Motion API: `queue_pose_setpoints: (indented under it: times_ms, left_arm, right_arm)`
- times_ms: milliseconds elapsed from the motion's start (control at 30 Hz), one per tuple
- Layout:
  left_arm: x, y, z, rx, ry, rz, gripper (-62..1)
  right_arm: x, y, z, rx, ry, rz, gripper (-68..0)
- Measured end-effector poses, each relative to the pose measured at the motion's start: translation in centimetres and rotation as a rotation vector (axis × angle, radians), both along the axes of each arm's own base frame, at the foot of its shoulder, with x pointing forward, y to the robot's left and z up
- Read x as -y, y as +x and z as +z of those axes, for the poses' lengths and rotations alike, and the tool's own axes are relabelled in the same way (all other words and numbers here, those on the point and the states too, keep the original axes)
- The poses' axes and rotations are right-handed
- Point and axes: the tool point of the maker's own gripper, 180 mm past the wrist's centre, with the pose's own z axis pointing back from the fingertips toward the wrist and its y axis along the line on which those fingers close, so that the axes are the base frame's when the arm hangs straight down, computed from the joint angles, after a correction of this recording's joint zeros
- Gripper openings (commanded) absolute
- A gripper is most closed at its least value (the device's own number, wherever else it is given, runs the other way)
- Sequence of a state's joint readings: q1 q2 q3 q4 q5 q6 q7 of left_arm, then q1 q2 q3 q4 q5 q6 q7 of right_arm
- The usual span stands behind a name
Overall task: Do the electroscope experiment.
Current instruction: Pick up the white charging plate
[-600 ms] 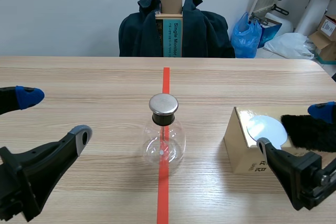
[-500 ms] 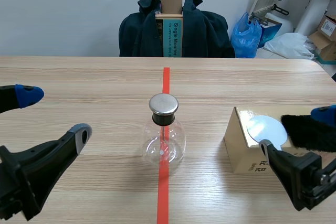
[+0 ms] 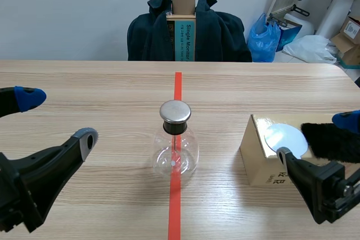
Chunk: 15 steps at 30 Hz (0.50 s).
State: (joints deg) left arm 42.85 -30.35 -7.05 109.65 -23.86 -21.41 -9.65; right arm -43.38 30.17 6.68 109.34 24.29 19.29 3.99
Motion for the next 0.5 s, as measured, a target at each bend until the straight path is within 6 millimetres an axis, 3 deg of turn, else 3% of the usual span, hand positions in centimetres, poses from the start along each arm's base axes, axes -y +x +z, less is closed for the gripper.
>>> queue_pose_setpoints:
  times_ms: [167, 300, 400, 500]
  left_arm:
    - [0.0, 0.0, 0.0, 0.0, 0.0, 0.0, 1.4]
    - [0.0, 0.0, 0.0, 0.0, 0.0, 0.0, 1.4]
    - [0.0, 0.0, 0.0, 0.0, 0.0, 0.0, 1.4]
    - [0.0, 0.0, 0.0, 0.0, 0.0, 0.0, 1.4]
  right_arm:
    - [0.0, 0.0, -0.1, 0.001, -0.013, 0.005, 0.4]
    - [-0.5, -0.1, 0.2, 0.035, -0.135, 0.063, 0.4]
    - [-2.0, -0.1, 2.5, 0.121, -0.236, 0.138, 0.4]
    - [-5.1, -1.6, 5.2, 0.245, -0.388, 0.302, 0.4]
